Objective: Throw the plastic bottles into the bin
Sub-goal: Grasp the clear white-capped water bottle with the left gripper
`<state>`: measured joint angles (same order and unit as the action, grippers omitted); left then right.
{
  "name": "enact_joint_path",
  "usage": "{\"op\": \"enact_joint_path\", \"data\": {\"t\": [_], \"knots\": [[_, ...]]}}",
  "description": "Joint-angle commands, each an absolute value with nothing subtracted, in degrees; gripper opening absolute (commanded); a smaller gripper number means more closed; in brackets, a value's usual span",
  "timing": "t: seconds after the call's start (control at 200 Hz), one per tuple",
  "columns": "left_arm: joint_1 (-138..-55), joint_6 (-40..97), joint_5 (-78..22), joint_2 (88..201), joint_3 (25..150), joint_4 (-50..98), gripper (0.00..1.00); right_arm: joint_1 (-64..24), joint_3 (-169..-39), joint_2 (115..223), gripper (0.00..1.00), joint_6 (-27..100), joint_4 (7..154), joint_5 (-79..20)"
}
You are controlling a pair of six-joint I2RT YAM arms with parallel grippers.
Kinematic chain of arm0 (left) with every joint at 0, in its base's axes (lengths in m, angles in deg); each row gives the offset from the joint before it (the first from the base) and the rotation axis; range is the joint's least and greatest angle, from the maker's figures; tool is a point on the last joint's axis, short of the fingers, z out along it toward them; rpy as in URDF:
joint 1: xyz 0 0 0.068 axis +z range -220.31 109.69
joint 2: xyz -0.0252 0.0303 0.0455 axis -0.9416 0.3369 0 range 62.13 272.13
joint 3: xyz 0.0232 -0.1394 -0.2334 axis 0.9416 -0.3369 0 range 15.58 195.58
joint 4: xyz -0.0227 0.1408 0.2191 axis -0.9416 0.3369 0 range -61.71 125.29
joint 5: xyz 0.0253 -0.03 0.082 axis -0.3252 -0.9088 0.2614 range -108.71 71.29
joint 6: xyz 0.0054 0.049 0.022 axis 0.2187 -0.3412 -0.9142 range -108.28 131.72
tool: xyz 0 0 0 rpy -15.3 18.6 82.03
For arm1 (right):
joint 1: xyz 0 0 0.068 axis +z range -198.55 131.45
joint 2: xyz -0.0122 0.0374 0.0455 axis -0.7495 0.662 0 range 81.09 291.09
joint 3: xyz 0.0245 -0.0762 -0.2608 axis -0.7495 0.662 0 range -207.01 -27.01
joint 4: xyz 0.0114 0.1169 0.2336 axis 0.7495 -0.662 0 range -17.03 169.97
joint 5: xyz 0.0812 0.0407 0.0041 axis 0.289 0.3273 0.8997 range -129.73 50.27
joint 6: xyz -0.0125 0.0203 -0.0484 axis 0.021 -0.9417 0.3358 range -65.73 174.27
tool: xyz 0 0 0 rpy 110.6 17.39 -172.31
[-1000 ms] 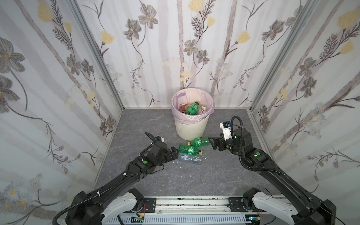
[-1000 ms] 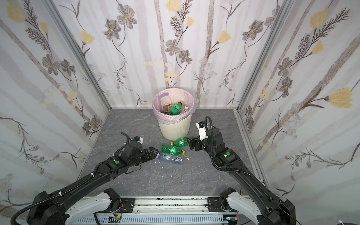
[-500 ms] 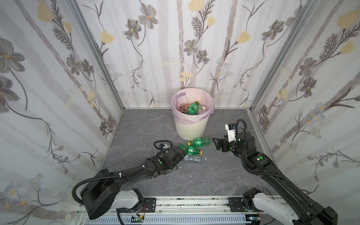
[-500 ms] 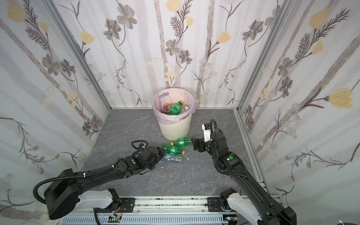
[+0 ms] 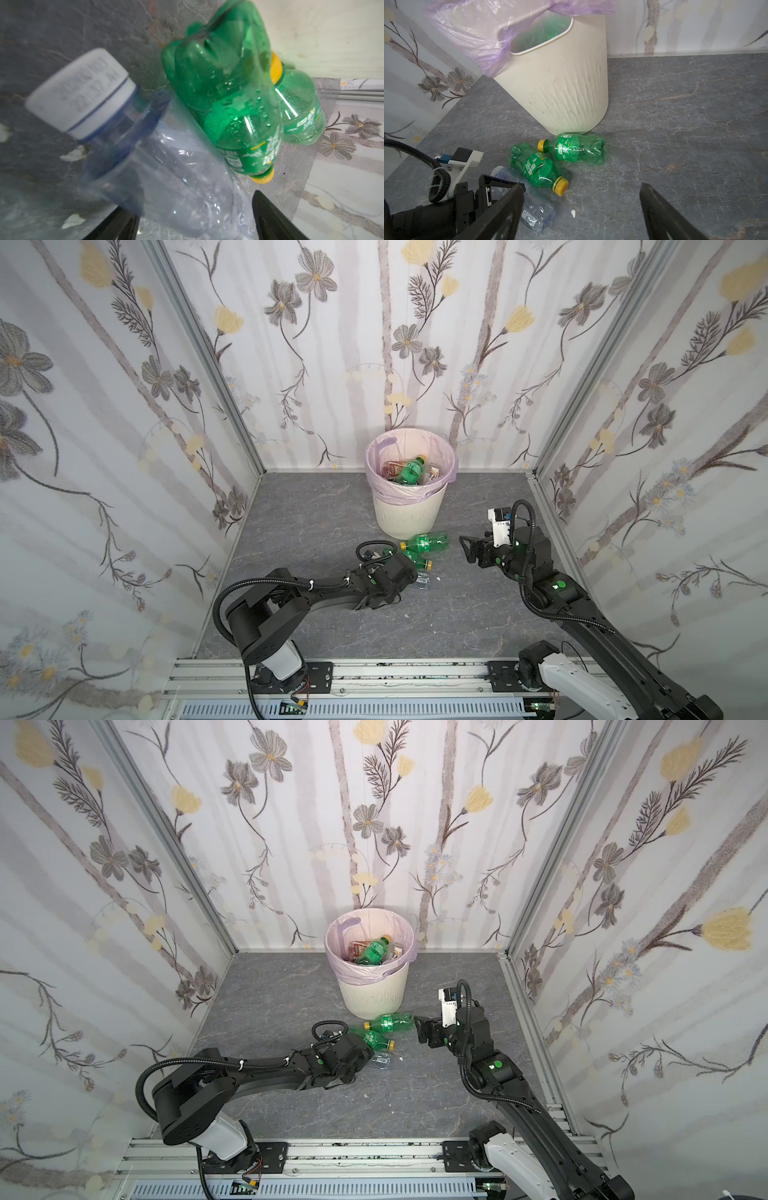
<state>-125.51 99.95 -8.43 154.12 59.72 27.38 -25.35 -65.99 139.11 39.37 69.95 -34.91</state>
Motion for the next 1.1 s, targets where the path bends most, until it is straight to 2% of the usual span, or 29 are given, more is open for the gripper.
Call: {"op": "enact_joint_path", "data": {"t": [0.0, 0.145, 0.41, 0.52, 0.739, 0.939, 1.094], "knots": [[-125.6, 102.3, -8.0, 154.3, 58.4, 25.7, 0.81, -25.7, -65.8, 138.9, 0.88, 39.2, 71.6, -33.8], [-125.7, 102.6, -7.7, 153.8, 56.3, 25.5, 0.76, -26.1, -65.9, 139.3, 0.88, 39.3, 71.8, -33.3], [-125.7, 100.0, -7.3, 153.5, 53.4, 25.5, 0.73, -26.2, -65.9, 139.8, 0.88, 39.0, 72.3, -32.6], [-125.7, 97.7, -7.0, 152.9, 52.2, 25.5, 0.64, -26.3, -65.8, 139.7, 0.88, 38.9, 72.4, -32.5], [-125.5, 92.9, -7.5, 152.7, 50.2, 25.6, 0.62, -26.2, -65.9, 139.8, 0.87, 38.4, 72.8, -32.1], [-125.4, 88.5, -7.9, 151.5, 49.4, 25.7, 0.48, -26.2, -65.8, 139.8, 0.87, 38.3, 73.0, -31.7], [-125.2, 85.1, -8.6, 150.5, 49.8, 25.9, 0.44, -26.3, -65.8, 139.9, 0.87, 38.0, 73.1, -31.3]]}}
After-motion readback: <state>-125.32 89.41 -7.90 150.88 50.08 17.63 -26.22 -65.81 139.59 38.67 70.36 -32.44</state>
